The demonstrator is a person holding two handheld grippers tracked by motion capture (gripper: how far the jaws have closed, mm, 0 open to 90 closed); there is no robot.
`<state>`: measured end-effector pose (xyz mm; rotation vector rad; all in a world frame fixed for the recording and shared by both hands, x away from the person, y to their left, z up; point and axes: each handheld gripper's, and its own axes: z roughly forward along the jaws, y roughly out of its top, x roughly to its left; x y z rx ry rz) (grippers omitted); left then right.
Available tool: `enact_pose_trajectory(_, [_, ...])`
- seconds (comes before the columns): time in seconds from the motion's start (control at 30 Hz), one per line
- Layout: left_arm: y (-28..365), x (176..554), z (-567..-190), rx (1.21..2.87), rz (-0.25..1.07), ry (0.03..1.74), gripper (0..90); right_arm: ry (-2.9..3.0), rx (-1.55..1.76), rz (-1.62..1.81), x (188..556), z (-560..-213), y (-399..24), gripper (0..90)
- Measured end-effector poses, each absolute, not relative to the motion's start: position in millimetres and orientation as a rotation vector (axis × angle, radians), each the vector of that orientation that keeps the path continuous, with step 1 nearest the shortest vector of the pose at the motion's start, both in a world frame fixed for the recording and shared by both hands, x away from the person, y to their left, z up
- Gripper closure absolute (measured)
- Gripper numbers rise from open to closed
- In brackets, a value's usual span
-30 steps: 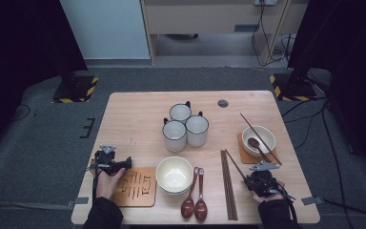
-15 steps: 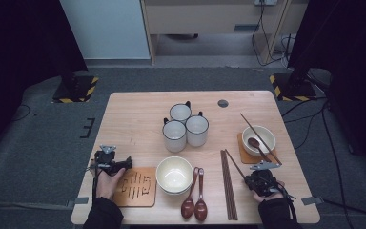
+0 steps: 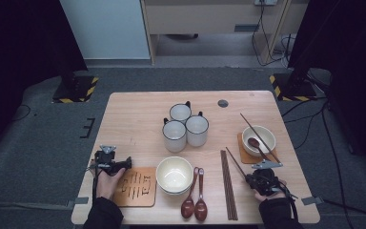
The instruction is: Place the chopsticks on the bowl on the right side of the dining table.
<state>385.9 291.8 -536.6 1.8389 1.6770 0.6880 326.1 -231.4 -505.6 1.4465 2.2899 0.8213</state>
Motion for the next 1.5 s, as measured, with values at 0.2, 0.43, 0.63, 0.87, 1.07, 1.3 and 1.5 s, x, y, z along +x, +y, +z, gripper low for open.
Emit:
enact_pose_trajectory(0.2, [292,386,-537,1.839,0.688,1.677,0.4,2.271,1.435,0.852,325,-500,-234,85.0])
enact_pose_trajectory(0.43, [292,386,-537,1.839,0.688,1.676,0.4,2.236,1.424,0.917,324,-491,-238,85.0])
enact_pose_trajectory(0.63, [292,386,-537,1.839,0.688,1.677,0.4,2.212,1.412,0.952,323,-484,-240,85.0])
enact_pose_trajectory(0.87, [292,386,-537,1.839,0.688,1.677,0.4,2.186,1.391,0.992,322,-475,-241,85.0])
enact_pose_trajectory(1.07, [292,386,-537,1.839,0.688,1.677,0.4,2.164,1.383,1.025,321,-467,-242,85.0])
enact_pose_trajectory(1.3, [292,386,-537,1.839,0.688,1.677,0.4,2.151,1.361,1.057,321,-459,-241,85.0])
enact_pose_trajectory(1.5, [292,386,-537,1.839,0.688,1.677,0.4,2.110,1.345,1.093,321,-447,-243,85.0])
